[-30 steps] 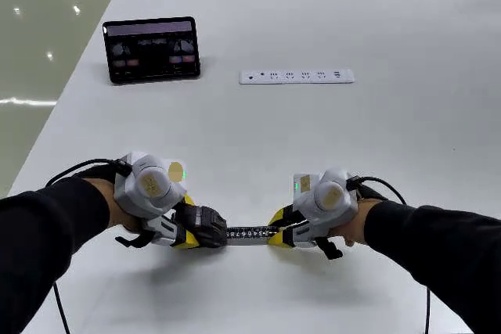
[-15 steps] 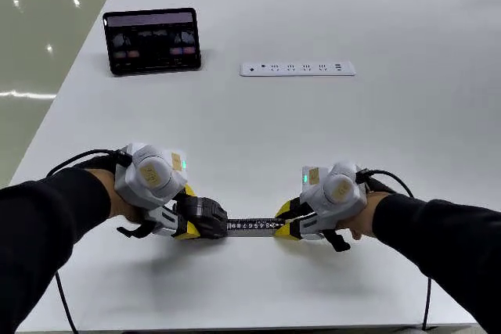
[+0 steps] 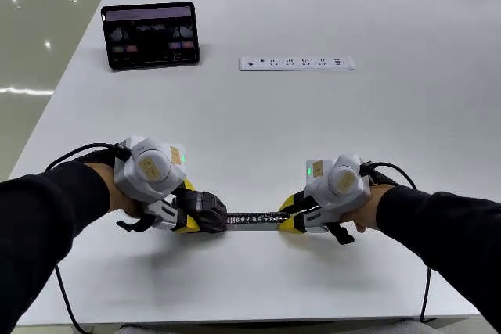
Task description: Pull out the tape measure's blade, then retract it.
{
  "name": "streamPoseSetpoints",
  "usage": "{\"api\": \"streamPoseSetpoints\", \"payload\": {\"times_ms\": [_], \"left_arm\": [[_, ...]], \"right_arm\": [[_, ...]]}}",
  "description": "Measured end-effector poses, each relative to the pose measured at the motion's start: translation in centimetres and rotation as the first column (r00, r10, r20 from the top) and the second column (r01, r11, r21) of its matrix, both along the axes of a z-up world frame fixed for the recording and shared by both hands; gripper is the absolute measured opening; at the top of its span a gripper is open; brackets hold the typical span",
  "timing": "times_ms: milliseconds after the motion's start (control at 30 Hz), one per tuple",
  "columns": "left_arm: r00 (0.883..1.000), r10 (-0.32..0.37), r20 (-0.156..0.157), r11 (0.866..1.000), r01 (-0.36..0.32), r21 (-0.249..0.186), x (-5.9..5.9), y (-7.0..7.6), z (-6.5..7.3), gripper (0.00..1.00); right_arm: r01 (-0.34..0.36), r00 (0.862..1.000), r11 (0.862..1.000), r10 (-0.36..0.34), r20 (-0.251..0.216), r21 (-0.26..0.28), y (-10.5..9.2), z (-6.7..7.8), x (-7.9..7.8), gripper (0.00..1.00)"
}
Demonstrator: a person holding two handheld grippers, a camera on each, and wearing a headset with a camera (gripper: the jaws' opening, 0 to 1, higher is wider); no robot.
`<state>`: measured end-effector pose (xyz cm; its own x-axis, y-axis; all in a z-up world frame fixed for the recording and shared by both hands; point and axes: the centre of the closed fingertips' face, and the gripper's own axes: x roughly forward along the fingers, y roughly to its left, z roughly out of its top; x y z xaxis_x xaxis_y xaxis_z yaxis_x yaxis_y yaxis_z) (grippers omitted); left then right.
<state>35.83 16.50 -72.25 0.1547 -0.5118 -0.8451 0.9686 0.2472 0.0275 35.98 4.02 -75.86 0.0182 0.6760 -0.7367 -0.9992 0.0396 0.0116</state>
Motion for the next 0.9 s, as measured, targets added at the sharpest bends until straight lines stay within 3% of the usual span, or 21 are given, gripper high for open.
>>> {"api": "streamPoseSetpoints", "payload": {"times_ms": [900], "left_arm": [[1.0,0.007,0.001,1.0,-0.007,-0.005,0.0,0.0,-0.1,0.31]], "right_arm": [[0.015,1.0,1.0,-0.015,-0.008,-0.014,-2.5,-0.1,-0.2,0.1]]}}
